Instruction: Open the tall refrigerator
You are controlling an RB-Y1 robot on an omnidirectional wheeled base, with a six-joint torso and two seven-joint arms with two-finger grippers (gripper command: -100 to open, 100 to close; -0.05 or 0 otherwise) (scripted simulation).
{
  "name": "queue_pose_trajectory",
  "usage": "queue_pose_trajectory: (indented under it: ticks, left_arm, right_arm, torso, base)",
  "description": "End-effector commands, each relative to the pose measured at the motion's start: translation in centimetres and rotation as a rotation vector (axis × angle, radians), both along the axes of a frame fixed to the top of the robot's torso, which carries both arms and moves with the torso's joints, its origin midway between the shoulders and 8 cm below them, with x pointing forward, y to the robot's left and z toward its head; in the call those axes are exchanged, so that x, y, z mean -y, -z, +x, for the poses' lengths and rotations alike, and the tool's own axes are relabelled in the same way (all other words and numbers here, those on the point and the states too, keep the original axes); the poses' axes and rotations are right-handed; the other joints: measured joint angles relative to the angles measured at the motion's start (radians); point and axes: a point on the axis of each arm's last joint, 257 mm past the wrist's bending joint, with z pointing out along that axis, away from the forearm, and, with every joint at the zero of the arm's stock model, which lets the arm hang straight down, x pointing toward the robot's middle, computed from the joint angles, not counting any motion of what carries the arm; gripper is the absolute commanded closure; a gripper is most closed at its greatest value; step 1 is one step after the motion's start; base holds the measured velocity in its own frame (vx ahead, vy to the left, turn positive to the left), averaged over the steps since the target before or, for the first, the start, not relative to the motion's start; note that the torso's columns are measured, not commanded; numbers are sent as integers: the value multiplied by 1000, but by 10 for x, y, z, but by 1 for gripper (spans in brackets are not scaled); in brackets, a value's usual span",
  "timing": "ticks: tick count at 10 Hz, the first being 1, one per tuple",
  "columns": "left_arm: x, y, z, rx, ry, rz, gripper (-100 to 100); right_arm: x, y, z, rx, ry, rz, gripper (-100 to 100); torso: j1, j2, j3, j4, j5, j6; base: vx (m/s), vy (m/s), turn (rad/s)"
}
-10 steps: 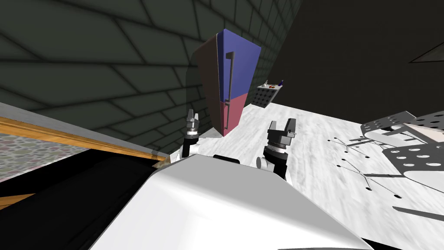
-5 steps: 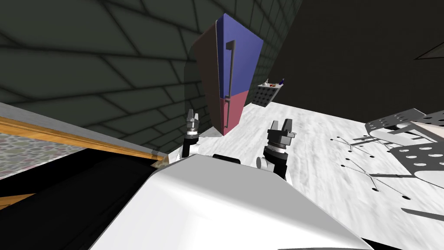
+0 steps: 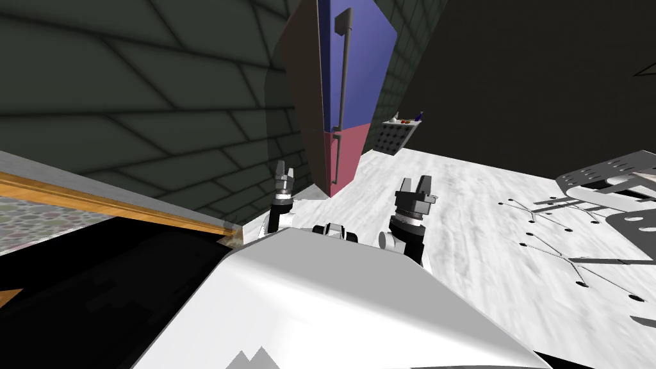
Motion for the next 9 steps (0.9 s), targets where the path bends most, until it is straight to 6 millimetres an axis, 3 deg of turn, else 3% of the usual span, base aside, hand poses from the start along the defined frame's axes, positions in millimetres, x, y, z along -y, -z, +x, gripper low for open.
queue_pose_trajectory:
  ticks: [1, 5, 9]
  left_arm:
    - [-6, 7, -5, -29, 11, 61, -100]
    - [-32, 20, -21, -88, -4, 133, -100]
    - [-69, 26, -48, -144, -46, 179, -100]
  right_arm:
    - [0, 0, 0, 0, 0, 0, 0]
    - [0, 0, 0, 0, 0, 0, 0]
    - [0, 0, 0, 0, 0, 0, 0]
  torso:
    - [-1, 8, -20, 9, 0, 0]
    - [0, 11, -26, 13, 0, 0]
    - [-1, 13, -25, 14, 0, 0]
  base:
    - [75, -39, 23]
    - [116, -60, 31]
    - [183, -105, 50]
